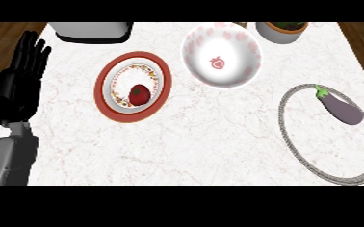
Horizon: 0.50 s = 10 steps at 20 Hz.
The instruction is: Pick the bell pepper from the placemat and place it in the bowl
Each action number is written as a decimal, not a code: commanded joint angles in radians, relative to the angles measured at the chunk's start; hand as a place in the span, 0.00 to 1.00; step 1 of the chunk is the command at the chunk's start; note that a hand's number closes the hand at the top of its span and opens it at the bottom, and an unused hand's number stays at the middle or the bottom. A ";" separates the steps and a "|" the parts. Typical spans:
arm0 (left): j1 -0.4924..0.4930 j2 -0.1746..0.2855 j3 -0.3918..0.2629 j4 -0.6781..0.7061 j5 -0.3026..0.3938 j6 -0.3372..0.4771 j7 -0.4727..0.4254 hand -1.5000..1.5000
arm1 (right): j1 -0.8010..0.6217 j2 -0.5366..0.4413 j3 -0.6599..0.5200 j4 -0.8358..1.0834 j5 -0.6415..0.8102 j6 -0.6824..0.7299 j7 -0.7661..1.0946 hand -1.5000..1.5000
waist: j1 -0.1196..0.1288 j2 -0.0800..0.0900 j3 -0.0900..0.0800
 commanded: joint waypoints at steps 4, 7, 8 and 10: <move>-0.003 0.007 -0.003 -0.003 -0.014 0.003 0.035 0.50 | -0.251 -0.092 -0.048 0.240 0.015 -0.060 -0.110 1.00 | -0.016 -0.006 -0.001; 0.002 0.002 0.023 0.014 0.000 0.002 -0.007 0.50 | -0.219 -0.108 -0.096 0.145 -0.102 0.049 -0.239 1.00 | -0.037 -0.012 -0.002; -0.012 0.018 0.020 -0.017 0.005 0.008 0.068 0.50 | -0.273 -0.098 -0.090 0.157 -0.099 0.048 -0.228 1.00 | -0.027 -0.011 -0.002; 0.034 -0.019 0.007 -0.002 -0.012 0.012 -0.003 0.50 | -0.278 -0.122 -0.106 0.082 -0.129 0.073 -0.245 1.00 | -0.039 -0.015 -0.003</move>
